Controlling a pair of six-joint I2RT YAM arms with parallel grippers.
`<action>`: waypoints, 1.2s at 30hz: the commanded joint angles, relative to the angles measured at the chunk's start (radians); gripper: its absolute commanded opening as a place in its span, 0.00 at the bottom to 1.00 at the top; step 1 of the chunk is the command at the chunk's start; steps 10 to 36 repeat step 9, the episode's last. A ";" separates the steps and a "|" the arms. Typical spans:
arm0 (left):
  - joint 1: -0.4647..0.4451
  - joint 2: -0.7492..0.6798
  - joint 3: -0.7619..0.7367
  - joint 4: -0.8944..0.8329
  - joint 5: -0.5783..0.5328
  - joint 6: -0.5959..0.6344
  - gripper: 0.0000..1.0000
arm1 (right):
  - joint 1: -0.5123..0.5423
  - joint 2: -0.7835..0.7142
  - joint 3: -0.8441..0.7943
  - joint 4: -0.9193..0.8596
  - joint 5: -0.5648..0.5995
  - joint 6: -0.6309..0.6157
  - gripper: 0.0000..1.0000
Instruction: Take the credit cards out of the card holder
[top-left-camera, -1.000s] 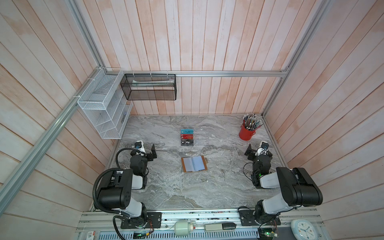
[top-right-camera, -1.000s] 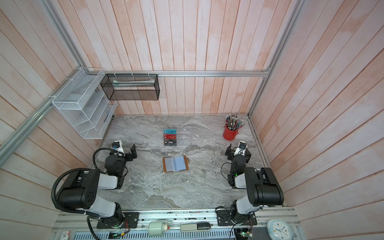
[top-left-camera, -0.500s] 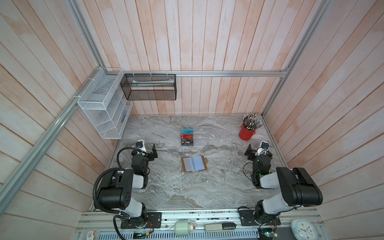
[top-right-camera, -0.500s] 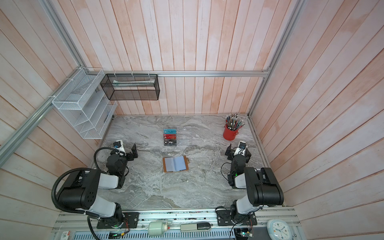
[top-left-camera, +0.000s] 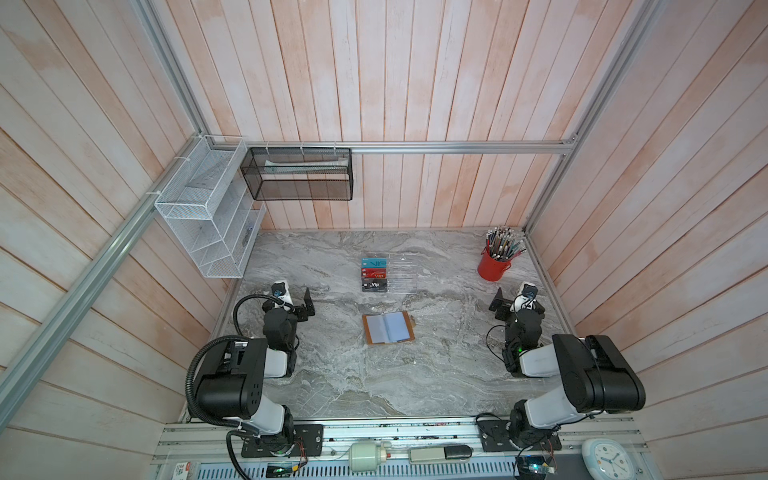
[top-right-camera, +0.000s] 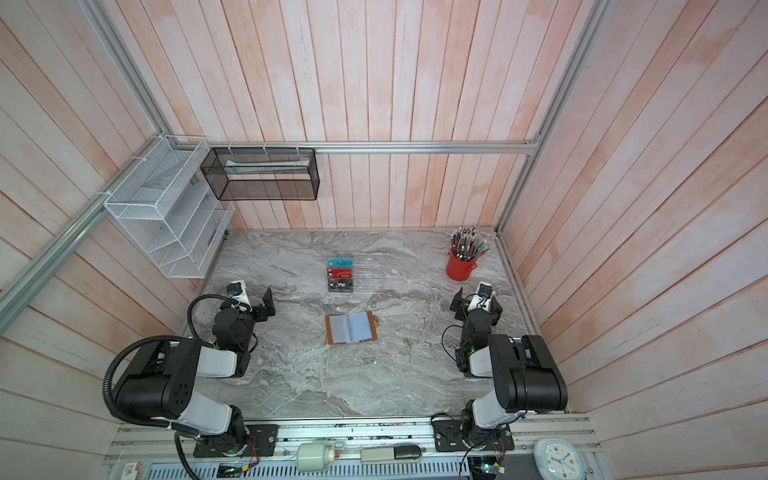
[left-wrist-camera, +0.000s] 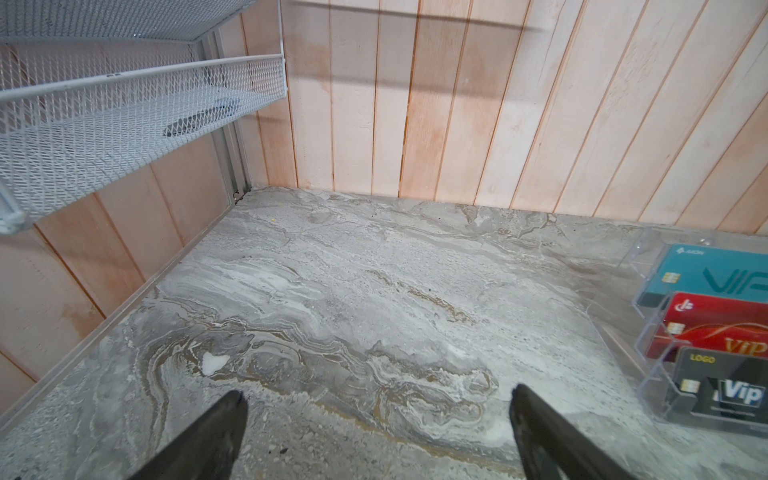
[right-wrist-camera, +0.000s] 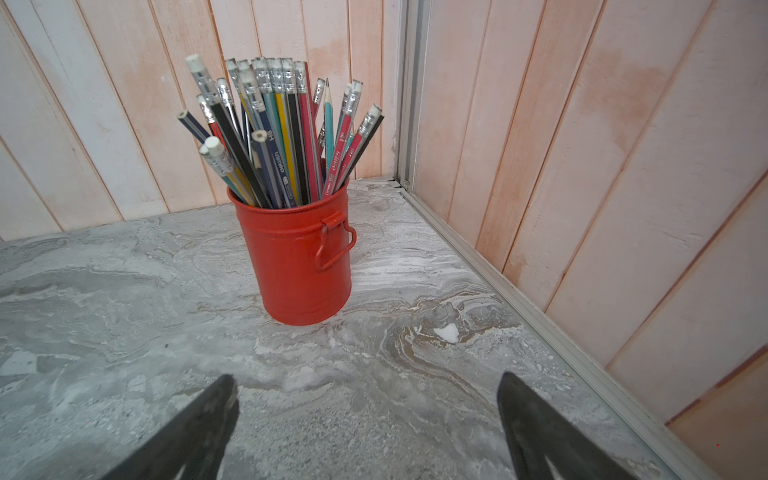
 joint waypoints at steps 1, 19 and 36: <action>-0.003 0.008 0.026 0.000 -0.010 0.013 1.00 | -0.004 -0.011 0.009 -0.008 -0.009 0.006 0.98; -0.002 0.007 0.022 0.006 -0.008 0.012 1.00 | -0.004 -0.011 0.009 -0.009 -0.009 0.006 0.98; -0.002 0.007 0.022 0.006 -0.008 0.012 1.00 | -0.004 -0.011 0.009 -0.009 -0.009 0.006 0.98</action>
